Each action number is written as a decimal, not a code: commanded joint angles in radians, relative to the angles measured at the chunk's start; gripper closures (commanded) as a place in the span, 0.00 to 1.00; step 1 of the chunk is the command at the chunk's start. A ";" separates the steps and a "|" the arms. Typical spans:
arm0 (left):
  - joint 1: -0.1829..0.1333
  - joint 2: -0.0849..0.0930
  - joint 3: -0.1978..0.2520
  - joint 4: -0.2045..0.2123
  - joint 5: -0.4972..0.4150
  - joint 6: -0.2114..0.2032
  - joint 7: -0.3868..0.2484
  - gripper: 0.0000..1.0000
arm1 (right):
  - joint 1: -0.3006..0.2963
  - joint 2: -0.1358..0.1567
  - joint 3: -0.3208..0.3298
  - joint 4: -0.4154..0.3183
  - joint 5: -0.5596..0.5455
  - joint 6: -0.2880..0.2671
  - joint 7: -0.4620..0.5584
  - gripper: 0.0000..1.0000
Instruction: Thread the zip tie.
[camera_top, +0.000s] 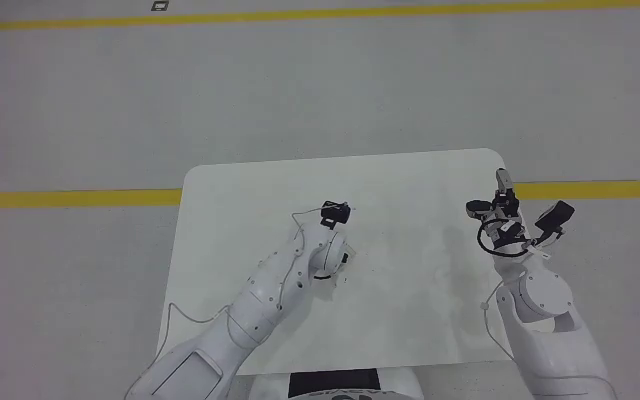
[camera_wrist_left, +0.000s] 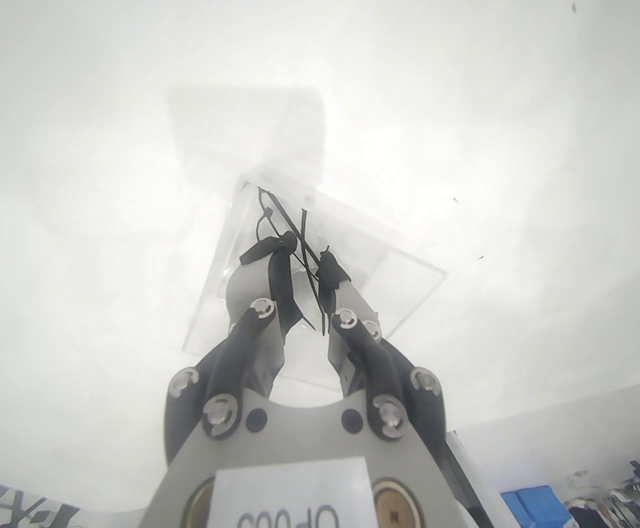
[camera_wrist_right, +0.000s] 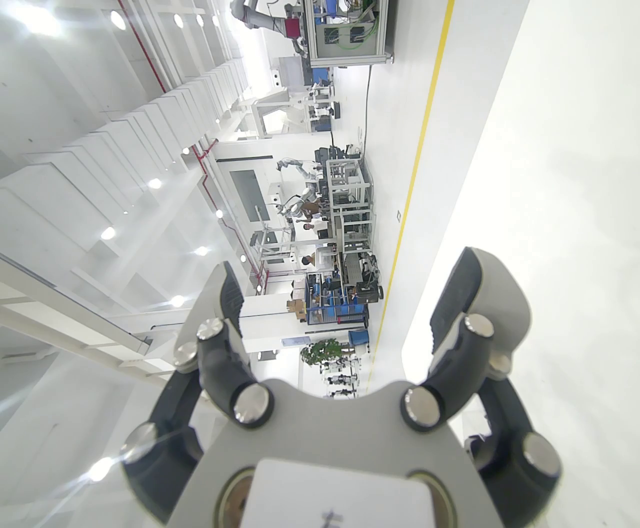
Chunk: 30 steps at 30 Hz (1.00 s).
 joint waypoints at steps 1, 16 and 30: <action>-0.003 -0.001 0.002 0.005 -0.004 0.001 0.001 0.91 | 0.000 0.000 0.000 0.000 0.000 0.000 0.000 0.00; 0.029 0.013 -0.021 -0.095 0.036 0.001 -0.014 1.00 | 0.000 0.000 0.000 0.000 0.000 0.000 0.000 0.00; 0.126 0.046 -0.074 -0.261 0.109 -0.014 -0.045 1.00 | 0.000 0.000 0.000 0.000 0.000 0.000 0.000 0.00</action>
